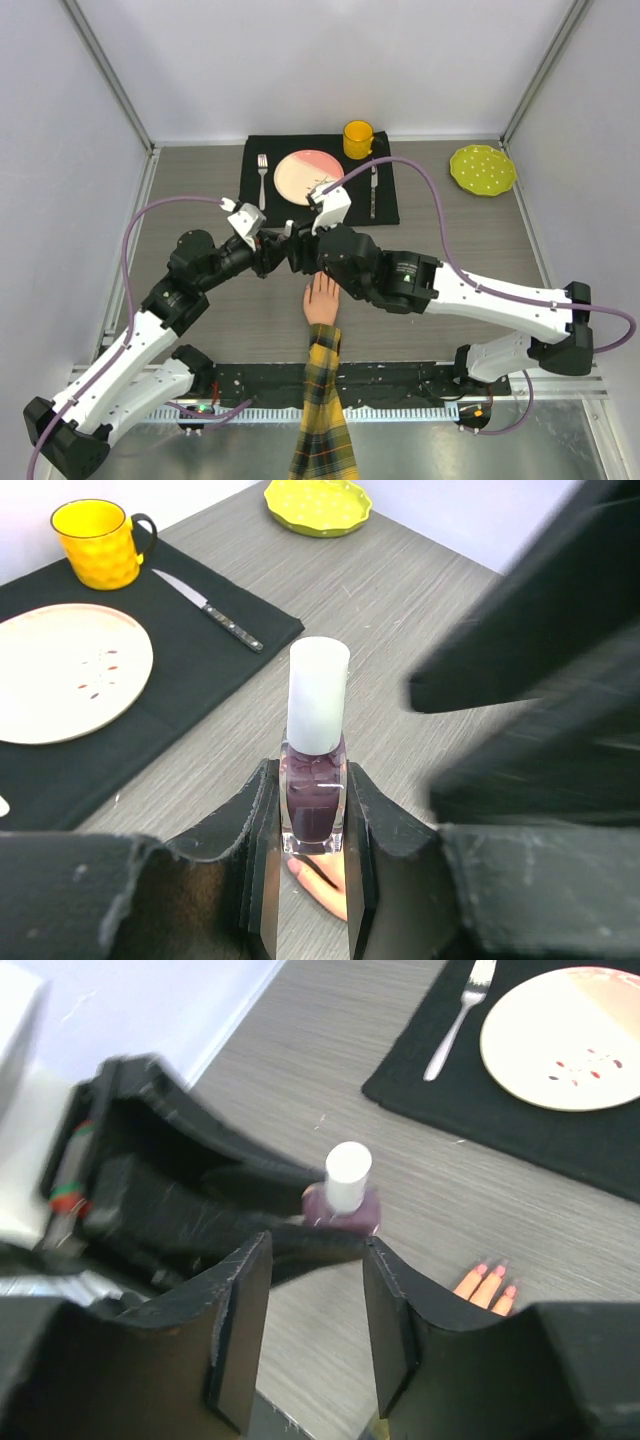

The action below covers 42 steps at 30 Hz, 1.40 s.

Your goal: Paint the nails

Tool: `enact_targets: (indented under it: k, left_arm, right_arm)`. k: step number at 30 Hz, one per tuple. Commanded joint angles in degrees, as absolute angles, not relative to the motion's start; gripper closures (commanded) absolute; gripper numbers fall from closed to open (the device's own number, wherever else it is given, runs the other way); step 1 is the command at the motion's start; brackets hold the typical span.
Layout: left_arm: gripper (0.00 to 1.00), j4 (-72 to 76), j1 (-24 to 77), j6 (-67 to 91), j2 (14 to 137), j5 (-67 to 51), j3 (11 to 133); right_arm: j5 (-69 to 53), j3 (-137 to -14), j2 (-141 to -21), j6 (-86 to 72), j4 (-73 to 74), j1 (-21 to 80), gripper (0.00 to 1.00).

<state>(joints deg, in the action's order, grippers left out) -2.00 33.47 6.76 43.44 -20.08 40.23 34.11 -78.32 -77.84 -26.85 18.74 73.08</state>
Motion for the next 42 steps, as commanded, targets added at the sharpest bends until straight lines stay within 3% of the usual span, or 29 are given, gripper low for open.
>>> enact_targets:
  k: [1, 7, 11, 18, 22, 32, 35, 38, 42]
  left_arm:
    - [1.00, 0.53, 33.13, 4.66, 43.16, -19.69, 42.80]
    - [1.00, 0.53, 33.13, 4.13, 42.27, -23.26, 42.80]
    - [1.00, 0.18, 33.13, 4.83, 44.11, -32.30, 44.11]
    - [1.00, -3.78, 33.13, 6.33, 48.60, -46.93, 47.90]
    - [1.00, -3.34, 33.13, 6.59, 49.04, -47.55, 47.29]
    - [1.00, -2.64, 33.13, 6.59, 48.96, -49.13, 46.50]
    - [1.00, -2.81, 33.13, 6.50, 48.78, -49.13, 46.58]
    - [1.00, -2.90, 33.13, 6.42, 48.69, -49.13, 46.58]
    - [1.00, -2.99, 33.13, 6.50, 48.60, -49.13, 46.50]
  right_arm:
    - [32.08, -77.09, -70.95, -22.86, 20.57, 74.71, 0.50]
    - [20.86, -71.46, -63.03, -16.09, 20.92, 68.74, 0.38]
    - [-7.73, -72.24, -61.43, -13.63, 21.88, 57.32, 0.37]
    - [-27.75, -80.93, -68.98, -6.42, 28.12, 51.42, 0.37]
    - [-29.36, -83.93, -71.27, -3.43, 30.58, 51.15, 0.38]
    - [-29.88, -88.50, -75.41, -1.05, 35.77, 50.80, 0.71]
    - [-30.85, -88.86, -75.93, -0.79, 36.47, 50.80, 0.71]
    - [-31.38, -89.03, -76.20, -0.35, 37.00, 50.80, 0.64]
    - [-31.81, -89.12, -76.64, -0.35, 37.53, 50.80, 0.66]
